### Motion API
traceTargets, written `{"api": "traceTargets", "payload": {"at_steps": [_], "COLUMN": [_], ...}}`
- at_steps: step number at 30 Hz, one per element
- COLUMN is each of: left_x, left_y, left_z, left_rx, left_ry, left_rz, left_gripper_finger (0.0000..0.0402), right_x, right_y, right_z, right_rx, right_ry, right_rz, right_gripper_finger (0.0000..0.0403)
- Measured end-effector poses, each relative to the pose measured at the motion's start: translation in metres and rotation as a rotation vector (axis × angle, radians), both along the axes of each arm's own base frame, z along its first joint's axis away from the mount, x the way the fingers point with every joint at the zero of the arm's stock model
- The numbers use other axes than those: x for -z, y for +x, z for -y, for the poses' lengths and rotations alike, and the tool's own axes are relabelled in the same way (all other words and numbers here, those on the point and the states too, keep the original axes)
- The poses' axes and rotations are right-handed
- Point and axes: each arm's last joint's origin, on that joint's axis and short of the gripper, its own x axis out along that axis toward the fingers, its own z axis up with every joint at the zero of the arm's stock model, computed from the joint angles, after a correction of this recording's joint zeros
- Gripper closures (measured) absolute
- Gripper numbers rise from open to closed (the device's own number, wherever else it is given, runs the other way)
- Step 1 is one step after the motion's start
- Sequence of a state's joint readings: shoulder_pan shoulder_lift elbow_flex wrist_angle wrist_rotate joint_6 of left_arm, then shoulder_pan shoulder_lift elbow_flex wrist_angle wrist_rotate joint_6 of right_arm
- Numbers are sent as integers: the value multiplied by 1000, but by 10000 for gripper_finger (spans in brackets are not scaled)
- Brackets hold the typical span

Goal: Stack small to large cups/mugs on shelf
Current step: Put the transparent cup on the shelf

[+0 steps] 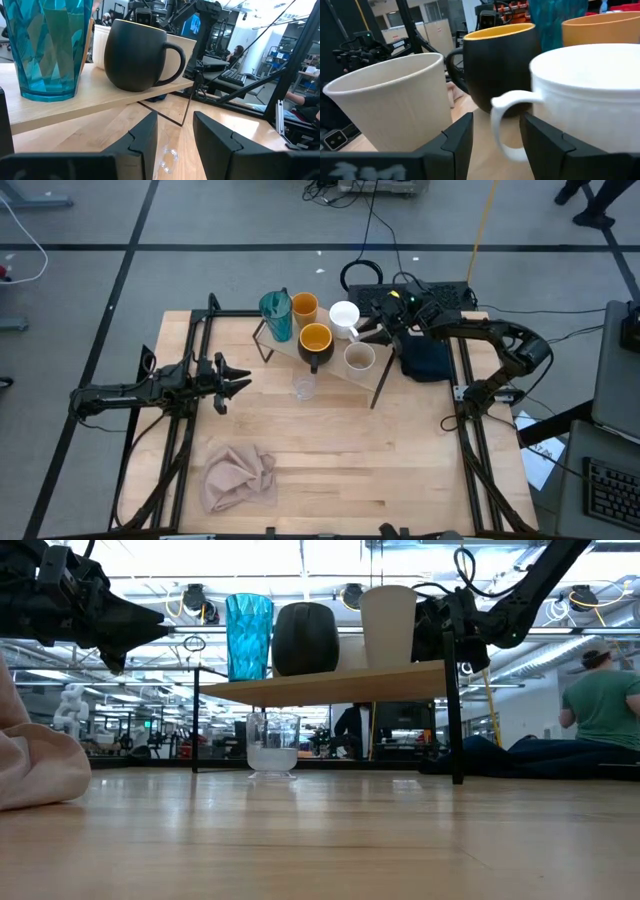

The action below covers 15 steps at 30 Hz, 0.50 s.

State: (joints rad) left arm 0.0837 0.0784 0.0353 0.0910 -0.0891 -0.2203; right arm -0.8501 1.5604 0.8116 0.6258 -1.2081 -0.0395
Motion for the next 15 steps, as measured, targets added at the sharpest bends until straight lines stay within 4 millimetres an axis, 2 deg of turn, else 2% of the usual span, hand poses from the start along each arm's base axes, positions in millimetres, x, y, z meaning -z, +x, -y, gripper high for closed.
{"api": "traceTargets", "payload": {"at_steps": [10, 15], "left_x": [1, 1], "left_y": [0, 0], "left_z": [0, 0], "left_rx": [1, 0], "left_ry": [-1, -1], "left_rz": [-9, -12], "left_gripper_finger": [277, 277], "right_x": [-1, -18], "right_y": [-6, -18], "right_z": [5, 6], "right_rx": [23, 56], "right_ry": [-10, -43], "right_rz": [6, 33], "right_gripper_finger": [250, 250]}}
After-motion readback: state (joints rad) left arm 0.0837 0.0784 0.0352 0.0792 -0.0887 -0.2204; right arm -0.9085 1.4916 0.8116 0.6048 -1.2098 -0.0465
